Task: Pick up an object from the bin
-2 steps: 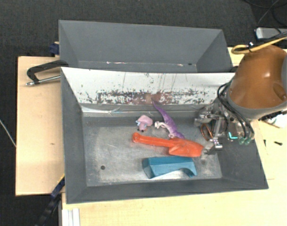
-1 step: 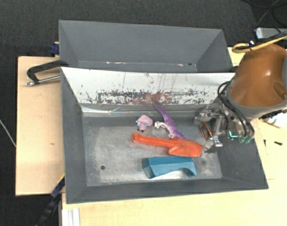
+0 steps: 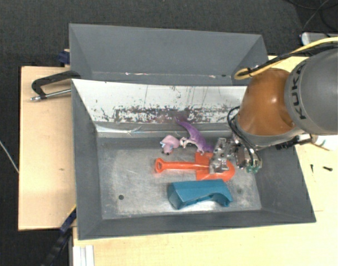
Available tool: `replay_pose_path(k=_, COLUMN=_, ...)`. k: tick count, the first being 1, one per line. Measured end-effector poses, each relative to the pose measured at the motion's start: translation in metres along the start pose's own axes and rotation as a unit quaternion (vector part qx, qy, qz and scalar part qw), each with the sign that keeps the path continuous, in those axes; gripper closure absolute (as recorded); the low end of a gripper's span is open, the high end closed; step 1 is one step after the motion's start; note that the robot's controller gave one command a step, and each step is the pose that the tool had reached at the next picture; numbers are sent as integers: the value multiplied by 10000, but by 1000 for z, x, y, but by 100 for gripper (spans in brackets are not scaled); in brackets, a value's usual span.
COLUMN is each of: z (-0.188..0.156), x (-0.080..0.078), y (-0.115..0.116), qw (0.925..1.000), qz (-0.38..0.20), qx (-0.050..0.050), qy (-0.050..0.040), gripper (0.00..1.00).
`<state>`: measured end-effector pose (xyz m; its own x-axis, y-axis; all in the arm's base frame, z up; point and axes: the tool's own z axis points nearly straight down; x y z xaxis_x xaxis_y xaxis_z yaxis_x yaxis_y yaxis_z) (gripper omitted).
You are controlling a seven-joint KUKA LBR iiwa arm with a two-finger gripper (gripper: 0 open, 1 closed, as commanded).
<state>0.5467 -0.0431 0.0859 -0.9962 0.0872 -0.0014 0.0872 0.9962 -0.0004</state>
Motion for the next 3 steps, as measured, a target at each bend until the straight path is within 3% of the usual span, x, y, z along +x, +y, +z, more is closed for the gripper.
replay_pose_path(k=1, z=8, x=1, y=1, qw=10000, qz=5, qx=-5, qy=-47, gripper=0)
replay_pose_path(k=2, z=9, x=3, y=2, qw=10000, qz=1, qx=-5, qy=-10, gripper=100)
replay_pose_path(k=3, z=9, x=3, y=2, qw=10000, qz=0, qx=-5, qy=-10, gripper=100)
